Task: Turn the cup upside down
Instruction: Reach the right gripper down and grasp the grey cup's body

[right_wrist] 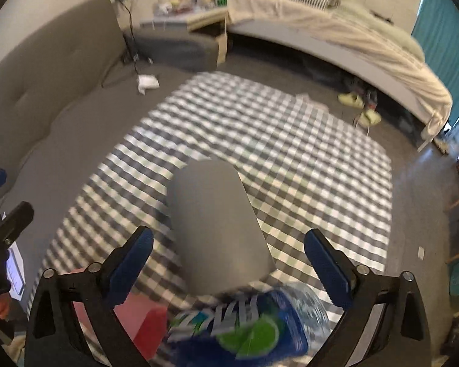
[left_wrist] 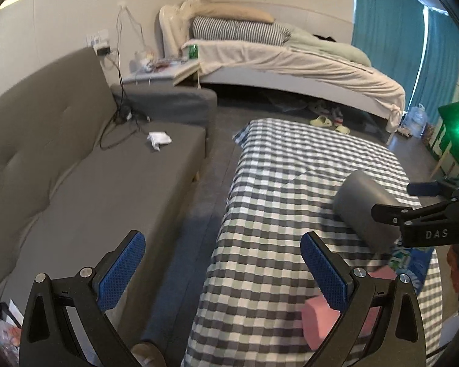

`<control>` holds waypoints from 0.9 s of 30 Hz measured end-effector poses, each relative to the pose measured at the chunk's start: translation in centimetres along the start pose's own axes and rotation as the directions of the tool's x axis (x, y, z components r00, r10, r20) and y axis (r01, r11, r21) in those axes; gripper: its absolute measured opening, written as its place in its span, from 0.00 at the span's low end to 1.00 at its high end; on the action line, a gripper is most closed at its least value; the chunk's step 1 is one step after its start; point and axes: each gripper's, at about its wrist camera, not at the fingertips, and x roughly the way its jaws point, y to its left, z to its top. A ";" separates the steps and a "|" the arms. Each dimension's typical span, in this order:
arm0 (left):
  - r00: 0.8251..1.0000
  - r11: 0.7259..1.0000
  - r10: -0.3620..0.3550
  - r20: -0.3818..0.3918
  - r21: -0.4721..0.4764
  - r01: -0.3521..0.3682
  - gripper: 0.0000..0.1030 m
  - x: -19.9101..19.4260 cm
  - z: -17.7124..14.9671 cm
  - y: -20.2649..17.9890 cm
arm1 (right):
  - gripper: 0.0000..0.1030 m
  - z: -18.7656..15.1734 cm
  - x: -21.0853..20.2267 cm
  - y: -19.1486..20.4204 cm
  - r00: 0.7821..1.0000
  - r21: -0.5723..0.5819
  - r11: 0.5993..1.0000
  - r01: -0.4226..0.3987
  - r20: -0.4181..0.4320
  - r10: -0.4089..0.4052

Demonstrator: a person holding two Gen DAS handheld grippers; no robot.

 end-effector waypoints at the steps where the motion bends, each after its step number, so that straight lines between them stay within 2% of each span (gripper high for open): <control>1: 1.000 1.000 0.002 -0.010 -0.005 -0.002 1.00 0.6 0.0 0.0 | 0.89 0.3 0.7 0.0 1.000 -0.005 1.000 -0.010 -0.018 0.010; 6: 0.999 1.000 0.001 -0.041 0.001 -0.001 1.00 2.4 0.2 -0.7 | 0.86 1.0 2.6 0.4 0.997 -0.035 0.999 -0.014 -0.072 0.011; 7: 0.999 1.000 0.003 -0.045 0.005 -0.003 1.00 2.7 0.2 -0.9 | 0.77 1.1 2.9 0.8 0.996 -0.053 0.998 -0.024 -0.090 0.020; 8: 0.999 1.000 0.002 -0.049 0.009 -0.002 1.00 2.9 0.2 -1.1 | 0.75 1.1 3.3 1.1 0.995 -0.068 0.998 -0.018 -0.102 0.011; 11: 0.998 1.000 -0.001 -0.061 0.019 0.002 1.00 3.2 0.0 -1.5 | 0.75 1.3 3.8 1.8 0.993 -0.101 0.995 0.010 -0.115 -0.021; 15: 0.998 1.000 0.002 -0.067 0.016 -0.001 1.00 3.1 -0.2 -1.5 | 0.74 1.4 3.6 1.9 0.994 -0.090 0.996 0.021 -0.103 -0.030; 18: 0.998 1.000 0.003 -0.056 0.014 -0.002 1.00 2.6 0.1 -1.4 | 0.73 1.6 2.4 1.9 0.997 -0.061 0.998 0.025 -0.071 -0.029; 27: 0.999 0.999 -0.048 0.019 -0.009 0.048 1.00 -1.6 0.8 -1.0 | 0.72 1.0 -4.8 1.7 0.998 -0.002 0.999 0.050 0.025 -0.050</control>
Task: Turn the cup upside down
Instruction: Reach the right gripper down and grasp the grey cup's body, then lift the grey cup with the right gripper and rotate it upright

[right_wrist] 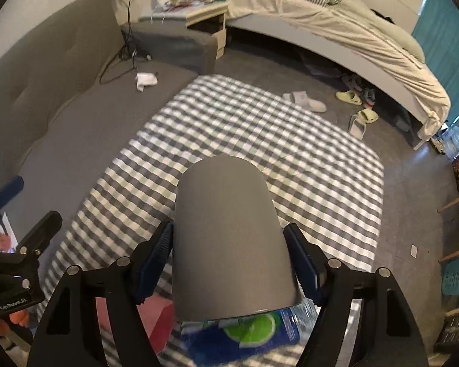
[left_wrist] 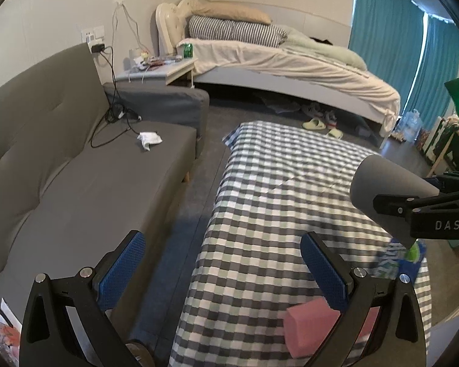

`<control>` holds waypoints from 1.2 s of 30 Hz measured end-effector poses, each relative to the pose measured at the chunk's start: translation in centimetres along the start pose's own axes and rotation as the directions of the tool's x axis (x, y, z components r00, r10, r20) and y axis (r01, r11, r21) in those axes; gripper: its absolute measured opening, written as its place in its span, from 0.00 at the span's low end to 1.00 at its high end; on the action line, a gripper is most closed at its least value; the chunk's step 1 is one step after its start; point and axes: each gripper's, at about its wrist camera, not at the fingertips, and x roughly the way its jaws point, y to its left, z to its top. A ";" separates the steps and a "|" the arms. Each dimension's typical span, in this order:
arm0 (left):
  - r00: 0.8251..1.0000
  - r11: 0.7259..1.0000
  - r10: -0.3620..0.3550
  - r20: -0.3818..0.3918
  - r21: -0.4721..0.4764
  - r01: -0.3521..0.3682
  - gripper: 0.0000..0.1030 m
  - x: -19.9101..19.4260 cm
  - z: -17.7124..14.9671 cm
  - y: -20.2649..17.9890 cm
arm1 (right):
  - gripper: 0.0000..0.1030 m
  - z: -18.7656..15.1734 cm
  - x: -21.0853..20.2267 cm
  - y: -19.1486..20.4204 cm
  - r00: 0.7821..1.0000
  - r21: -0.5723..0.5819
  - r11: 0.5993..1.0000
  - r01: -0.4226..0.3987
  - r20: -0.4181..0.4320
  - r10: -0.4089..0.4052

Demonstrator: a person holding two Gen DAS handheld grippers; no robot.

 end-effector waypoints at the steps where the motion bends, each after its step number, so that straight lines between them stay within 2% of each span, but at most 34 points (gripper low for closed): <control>1: 1.000 1.000 -0.005 0.011 0.002 0.005 1.00 -0.7 0.0 -0.1 | 0.71 -0.3 -1.0 0.0 1.000 0.006 1.000 0.002 0.013 -0.002; 6: 0.998 0.999 -0.037 0.057 -0.003 0.037 1.00 -3.6 0.0 -0.1 | 0.71 -2.7 -6.0 0.5 0.998 0.043 0.999 0.025 0.058 -0.027; 12: 0.990 0.997 -0.073 0.120 0.016 0.072 1.00 -7.6 -0.9 -0.5 | 0.71 -8.2 -10.5 1.9 0.996 0.119 0.992 0.049 0.071 -0.058; 17: 0.989 0.997 -0.075 0.131 0.040 0.071 1.00 -9.4 -3.4 -0.9 | 0.71 -13.9 -10.6 2.9 0.998 0.198 0.979 0.040 0.040 -0.049; 23: 0.992 0.996 -0.087 0.090 0.046 0.083 1.00 -10.0 -8.2 -1.4 | 0.68 -19.7 -8.2 4.0 0.998 0.252 0.966 0.062 -0.007 -0.062; 25: 0.994 0.996 -0.082 0.066 0.053 0.079 1.00 -9.9 -9.7 -1.5 | 0.68 -21.0 -7.6 4.1 0.999 0.275 0.960 0.047 0.003 -0.050; 29: 0.997 0.996 -0.068 0.037 0.063 0.065 1.00 -9.5 -11.7 -1.6 | 0.68 -21.3 -7.8 4.8 0.997 0.236 0.969 0.067 0.027 -0.075; 33: 0.997 0.996 -0.065 0.038 0.062 0.063 1.00 -9.6 -11.8 -1.5 | 0.68 -21.8 -8.2 5.0 0.997 0.229 0.972 0.059 0.033 -0.068; 36: 0.997 0.996 -0.067 0.037 0.069 0.065 1.00 -9.4 -11.8 -1.6 | 0.68 -23.5 -8.5 4.8 0.998 0.249 0.968 0.035 0.037 -0.045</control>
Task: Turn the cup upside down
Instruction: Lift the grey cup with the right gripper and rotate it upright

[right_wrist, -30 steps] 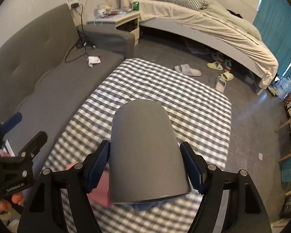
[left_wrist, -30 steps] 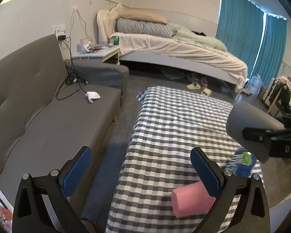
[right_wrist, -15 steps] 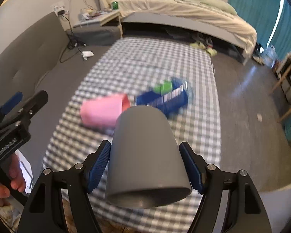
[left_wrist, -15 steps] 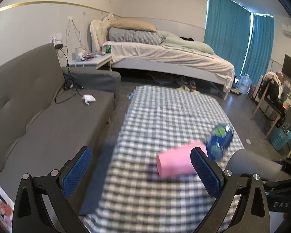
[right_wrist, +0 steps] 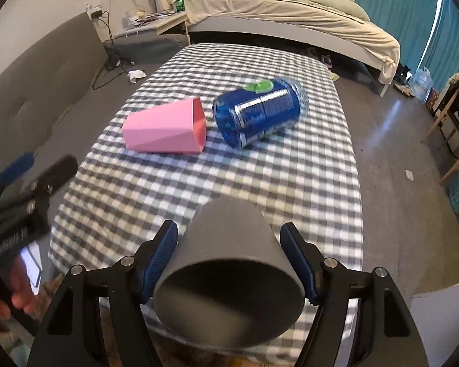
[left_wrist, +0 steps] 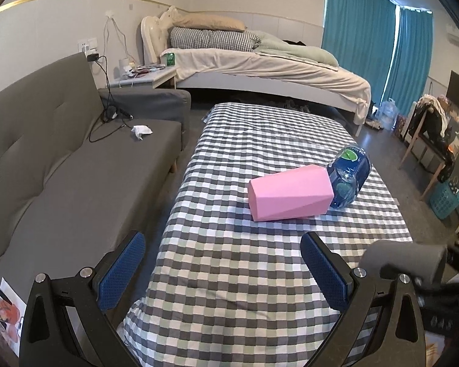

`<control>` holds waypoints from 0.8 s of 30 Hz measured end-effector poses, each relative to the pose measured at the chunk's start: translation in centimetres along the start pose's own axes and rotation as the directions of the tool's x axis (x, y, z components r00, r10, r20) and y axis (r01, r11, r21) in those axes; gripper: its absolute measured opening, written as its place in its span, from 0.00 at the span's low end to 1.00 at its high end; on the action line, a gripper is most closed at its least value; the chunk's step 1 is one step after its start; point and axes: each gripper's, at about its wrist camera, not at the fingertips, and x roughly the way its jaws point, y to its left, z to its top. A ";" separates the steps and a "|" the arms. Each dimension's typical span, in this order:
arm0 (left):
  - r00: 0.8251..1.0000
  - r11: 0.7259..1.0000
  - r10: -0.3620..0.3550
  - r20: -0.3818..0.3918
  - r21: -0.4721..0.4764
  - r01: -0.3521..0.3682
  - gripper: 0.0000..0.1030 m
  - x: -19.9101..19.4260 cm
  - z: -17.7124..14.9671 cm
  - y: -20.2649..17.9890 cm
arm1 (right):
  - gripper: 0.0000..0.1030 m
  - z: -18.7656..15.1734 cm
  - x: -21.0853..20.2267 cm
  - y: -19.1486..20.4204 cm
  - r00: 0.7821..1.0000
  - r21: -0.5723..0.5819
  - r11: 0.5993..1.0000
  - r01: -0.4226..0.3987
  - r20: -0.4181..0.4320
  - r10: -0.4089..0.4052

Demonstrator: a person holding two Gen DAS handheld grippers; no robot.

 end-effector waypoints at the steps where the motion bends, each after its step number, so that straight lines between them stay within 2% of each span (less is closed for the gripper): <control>1: 1.000 1.000 0.000 -0.004 0.003 0.000 1.00 0.1 0.0 -0.1 | 0.68 -0.3 -0.1 0.0 1.000 0.004 1.000 -0.003 0.000 0.003; 5: 1.000 1.000 -0.007 -0.025 0.026 0.007 1.00 0.8 -0.3 -0.9 | 0.67 -1.9 0.4 -0.3 0.999 0.006 1.000 0.010 -0.038 -0.010; 10: 0.999 0.998 -0.011 -0.036 0.063 0.013 1.00 1.1 -0.5 -2.0 | 0.68 -1.9 0.7 -0.5 1.000 0.017 1.000 -0.001 -0.028 0.001; 24: 0.999 0.995 0.027 -0.042 0.092 -0.023 1.00 0.9 -0.6 -2.1 | 0.68 1.8 3.1 -0.6 1.000 0.026 1.000 -0.013 0.012 0.012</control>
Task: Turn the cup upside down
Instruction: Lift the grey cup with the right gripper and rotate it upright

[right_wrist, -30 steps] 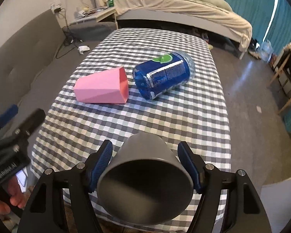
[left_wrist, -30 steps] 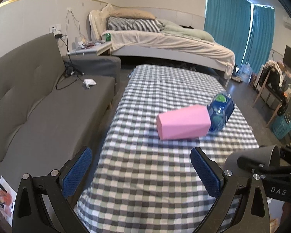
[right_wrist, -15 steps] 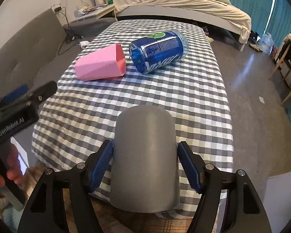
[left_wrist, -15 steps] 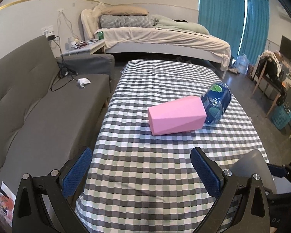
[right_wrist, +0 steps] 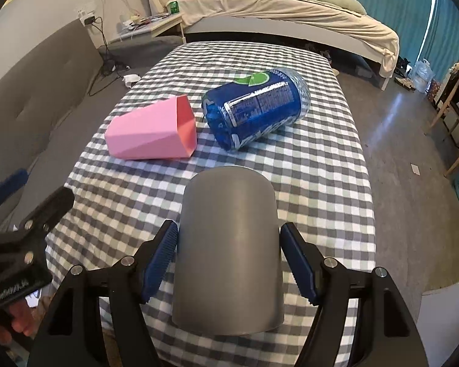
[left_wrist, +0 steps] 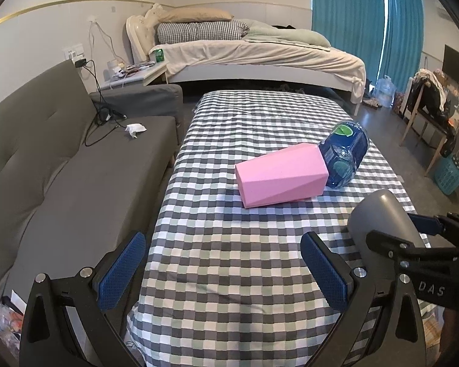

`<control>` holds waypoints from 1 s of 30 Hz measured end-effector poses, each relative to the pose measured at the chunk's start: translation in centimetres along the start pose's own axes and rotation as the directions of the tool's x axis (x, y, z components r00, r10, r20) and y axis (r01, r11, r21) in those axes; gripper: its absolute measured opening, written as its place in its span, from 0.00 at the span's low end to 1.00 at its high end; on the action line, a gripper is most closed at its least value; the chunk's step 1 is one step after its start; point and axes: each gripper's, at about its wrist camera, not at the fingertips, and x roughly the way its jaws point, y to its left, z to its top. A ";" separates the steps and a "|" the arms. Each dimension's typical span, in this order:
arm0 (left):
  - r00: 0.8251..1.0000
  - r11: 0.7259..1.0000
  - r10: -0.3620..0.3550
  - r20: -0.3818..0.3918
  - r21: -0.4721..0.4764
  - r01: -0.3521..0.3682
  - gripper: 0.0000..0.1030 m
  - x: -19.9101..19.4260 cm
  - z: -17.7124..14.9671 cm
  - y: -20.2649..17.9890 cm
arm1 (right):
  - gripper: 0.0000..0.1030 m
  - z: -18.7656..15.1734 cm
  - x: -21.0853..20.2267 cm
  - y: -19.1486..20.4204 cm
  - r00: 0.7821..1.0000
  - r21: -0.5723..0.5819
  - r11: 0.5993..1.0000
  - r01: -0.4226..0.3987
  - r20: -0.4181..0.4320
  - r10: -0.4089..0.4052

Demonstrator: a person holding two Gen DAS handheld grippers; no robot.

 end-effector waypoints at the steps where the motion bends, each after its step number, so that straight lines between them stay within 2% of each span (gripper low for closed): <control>1: 1.000 1.000 0.003 -0.002 0.004 -0.003 1.00 0.0 0.0 -0.1 | 0.68 0.0 -0.1 -0.1 1.000 0.002 1.000 -0.007 0.004 0.007; 8: 1.000 1.000 -0.007 -0.020 0.027 0.007 1.00 -0.5 0.9 -1.9 | 0.73 -0.3 -3.5 -2.2 0.997 0.038 0.999 -0.037 0.068 0.034; 15: 0.996 0.997 -0.062 -0.068 0.035 0.065 1.00 -1.2 2.0 -5.3 | 0.73 -1.6 -5.8 -5.5 0.997 0.050 0.998 0.029 0.073 -0.032; 20: 0.987 0.990 -0.115 -0.117 0.068 0.123 1.00 -1.3 2.6 -8.5 | 0.73 -2.4 -6.7 -8.6 0.994 0.073 0.995 0.063 0.090 -0.069; 23: 0.974 0.983 -0.159 -0.161 0.060 0.171 1.00 -0.6 3.3 -10.3 | 0.73 -2.5 -6.9 -10.3 0.991 0.091 0.992 0.087 0.094 -0.096; 26: 0.953 0.976 -0.202 -0.225 0.037 0.216 1.00 0.9 4.4 -11.8 | 0.73 -2.6 -6.8 -11.9 0.990 0.125 0.988 0.090 0.093 -0.102; 30: 0.911 0.967 -0.234 -0.339 0.019 0.256 0.99 3.8 5.0 -13.7 | 0.73 -2.7 -6.3 -12.7 0.992 0.145 0.986 0.081 0.080 -0.094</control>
